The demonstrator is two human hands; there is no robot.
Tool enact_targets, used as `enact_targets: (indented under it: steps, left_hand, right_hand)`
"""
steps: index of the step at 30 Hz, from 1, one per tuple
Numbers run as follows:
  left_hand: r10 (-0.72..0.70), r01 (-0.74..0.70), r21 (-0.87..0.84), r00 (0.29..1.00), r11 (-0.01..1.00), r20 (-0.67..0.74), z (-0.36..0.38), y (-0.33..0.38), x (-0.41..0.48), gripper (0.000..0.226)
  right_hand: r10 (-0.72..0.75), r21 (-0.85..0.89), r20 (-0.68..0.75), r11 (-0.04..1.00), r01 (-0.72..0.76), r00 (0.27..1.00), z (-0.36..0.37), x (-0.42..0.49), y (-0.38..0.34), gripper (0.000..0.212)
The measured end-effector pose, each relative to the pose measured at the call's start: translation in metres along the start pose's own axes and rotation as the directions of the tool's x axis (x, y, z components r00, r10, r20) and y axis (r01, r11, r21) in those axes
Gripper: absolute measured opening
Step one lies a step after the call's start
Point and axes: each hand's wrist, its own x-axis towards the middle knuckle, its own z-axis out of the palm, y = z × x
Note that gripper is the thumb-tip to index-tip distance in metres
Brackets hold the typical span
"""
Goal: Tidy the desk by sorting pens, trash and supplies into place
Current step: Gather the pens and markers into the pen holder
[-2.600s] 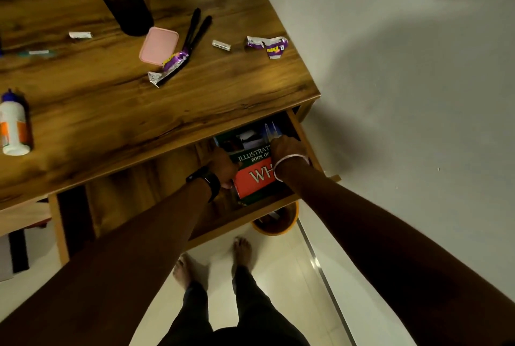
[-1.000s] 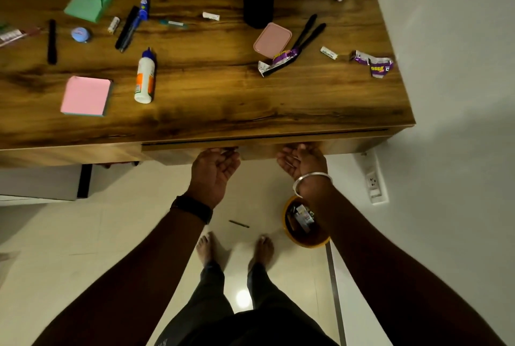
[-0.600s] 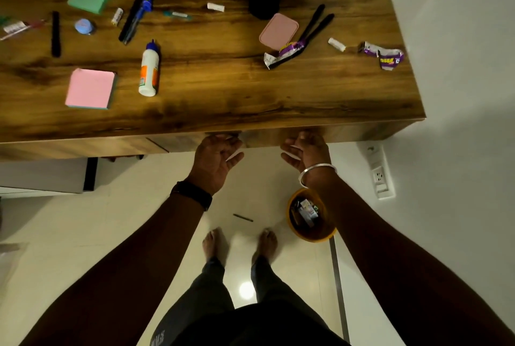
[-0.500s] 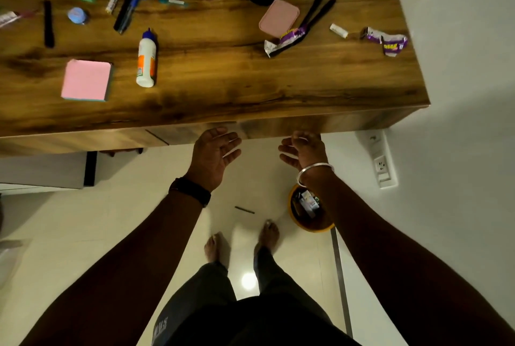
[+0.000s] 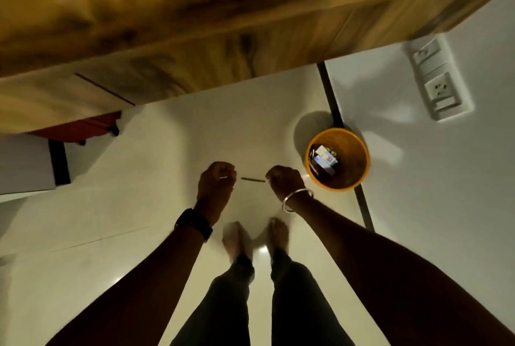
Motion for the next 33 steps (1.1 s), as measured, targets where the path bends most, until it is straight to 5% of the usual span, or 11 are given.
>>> enact_targets:
  steps: [8, 18, 23, 28, 33]
  left_hand:
    - [0.103, -0.119, 0.437, 0.993, 0.892, 0.061, 0.032, -0.157, 0.142, 0.019]
    - [0.066, -0.163, 0.642, 0.983, 0.749, 0.172, 0.062, -0.315, 0.263, 0.024]
    - [0.049, -0.135, 0.691, 0.989, 0.710, 0.142, 0.061, -0.346, 0.289, 0.026]
    - [0.039, -0.107, 0.682, 0.993, 0.723, 0.114, 0.055, -0.348, 0.297, 0.026]
    - [0.031, -0.076, 0.641, 0.996, 0.763, 0.082, 0.045, -0.313, 0.267, 0.032]
  right_hand:
    - [-0.057, -0.245, 0.205, 0.963, 0.108, 0.977, 0.152, 0.114, 0.098, 0.022]
    - [-0.117, -0.534, 0.214, 0.817, 0.216, 0.970, 0.289, 0.230, 0.184, 0.044]
    - [-0.108, -0.605, 0.190, 0.770, 0.203, 0.976, 0.325, 0.260, 0.200, 0.057]
    - [-0.077, -0.653, 0.171, 0.737, 0.171, 0.982, 0.333, 0.265, 0.202, 0.038]
    - [-0.065, -0.488, 0.218, 0.857, 0.167, 0.974, 0.293, 0.233, 0.173, 0.042]
